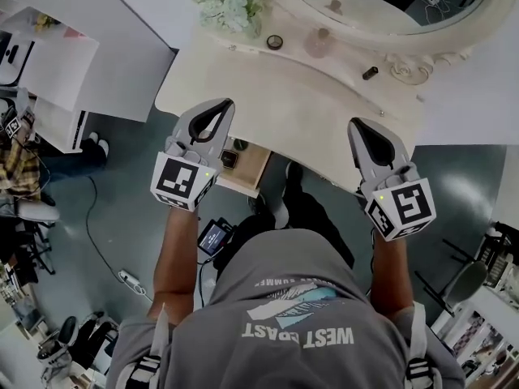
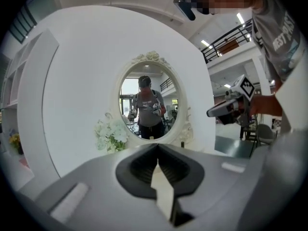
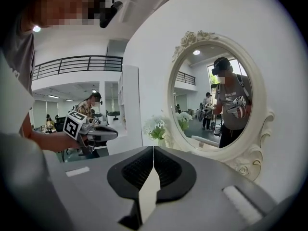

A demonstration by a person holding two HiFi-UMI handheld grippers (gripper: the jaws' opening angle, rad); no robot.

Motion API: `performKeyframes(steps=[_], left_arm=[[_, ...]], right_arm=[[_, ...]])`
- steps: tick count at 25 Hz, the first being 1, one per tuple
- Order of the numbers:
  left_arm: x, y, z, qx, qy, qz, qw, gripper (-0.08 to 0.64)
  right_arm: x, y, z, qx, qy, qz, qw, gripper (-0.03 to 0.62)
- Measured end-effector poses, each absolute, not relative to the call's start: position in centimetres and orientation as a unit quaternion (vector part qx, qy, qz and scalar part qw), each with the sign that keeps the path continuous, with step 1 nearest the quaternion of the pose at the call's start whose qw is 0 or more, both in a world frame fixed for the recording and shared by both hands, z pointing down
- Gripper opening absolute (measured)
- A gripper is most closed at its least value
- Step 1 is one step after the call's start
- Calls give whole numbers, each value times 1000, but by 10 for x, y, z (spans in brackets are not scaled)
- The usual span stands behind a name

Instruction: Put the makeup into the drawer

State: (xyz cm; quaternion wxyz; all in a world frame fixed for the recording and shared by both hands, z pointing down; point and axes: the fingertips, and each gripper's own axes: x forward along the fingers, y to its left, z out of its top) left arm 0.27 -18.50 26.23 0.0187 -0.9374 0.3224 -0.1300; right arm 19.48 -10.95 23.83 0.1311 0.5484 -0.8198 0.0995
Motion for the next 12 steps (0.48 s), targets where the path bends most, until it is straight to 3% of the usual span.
performKeyframes(steps=[12], left_arm=[[52, -283, 342, -928, 331, -166, -40, 3]], right_arm=[[229, -161, 294, 530, -819, 157, 153, 6]])
